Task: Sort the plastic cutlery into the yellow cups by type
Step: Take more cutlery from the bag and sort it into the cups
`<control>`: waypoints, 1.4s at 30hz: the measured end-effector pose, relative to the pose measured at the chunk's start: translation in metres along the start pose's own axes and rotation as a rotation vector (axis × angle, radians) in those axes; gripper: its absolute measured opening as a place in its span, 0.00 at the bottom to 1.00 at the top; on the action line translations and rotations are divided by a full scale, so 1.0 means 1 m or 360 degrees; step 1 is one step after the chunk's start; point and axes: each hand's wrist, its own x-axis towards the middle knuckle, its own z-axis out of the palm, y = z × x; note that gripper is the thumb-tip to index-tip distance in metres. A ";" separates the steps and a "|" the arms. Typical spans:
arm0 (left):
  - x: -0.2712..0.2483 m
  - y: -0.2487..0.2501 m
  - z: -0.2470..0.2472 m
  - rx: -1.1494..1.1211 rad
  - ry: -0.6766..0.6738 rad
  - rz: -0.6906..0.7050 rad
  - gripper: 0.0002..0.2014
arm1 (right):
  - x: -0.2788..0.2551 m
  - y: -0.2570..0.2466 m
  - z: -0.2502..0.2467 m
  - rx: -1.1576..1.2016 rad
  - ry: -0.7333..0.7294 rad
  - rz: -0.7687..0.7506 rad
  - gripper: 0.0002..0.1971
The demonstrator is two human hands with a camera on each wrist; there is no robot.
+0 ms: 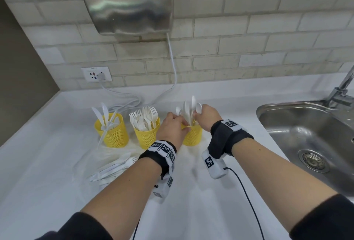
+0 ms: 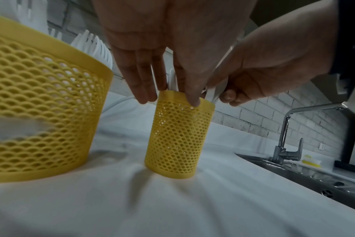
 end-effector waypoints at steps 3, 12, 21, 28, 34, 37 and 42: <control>0.000 -0.001 -0.001 0.0014 -0.0015 0.0008 0.09 | -0.001 0.000 0.007 0.0177 0.0107 -0.0109 0.12; -0.015 -0.001 -0.023 -0.0030 -0.0083 0.0017 0.12 | -0.028 0.000 0.016 0.0289 0.0328 -0.0181 0.09; -0.107 -0.078 -0.106 0.0319 0.0392 -0.0142 0.07 | -0.105 -0.057 0.094 0.0348 -0.0125 -0.0756 0.08; -0.160 -0.160 -0.119 0.0698 -0.0145 -0.0363 0.18 | -0.124 -0.051 0.144 -0.0371 -0.0638 -0.0818 0.18; -0.166 -0.189 -0.112 0.0433 -0.0371 -0.0499 0.27 | -0.109 -0.041 0.145 -0.0490 -0.0768 -0.0622 0.37; -0.161 -0.182 -0.105 0.0517 -0.0335 -0.0353 0.23 | -0.112 -0.050 0.151 -0.0505 -0.0700 -0.0698 0.32; -0.153 -0.168 -0.091 0.0714 -0.0525 -0.0214 0.28 | -0.122 -0.057 0.160 -0.0592 -0.0660 -0.0695 0.25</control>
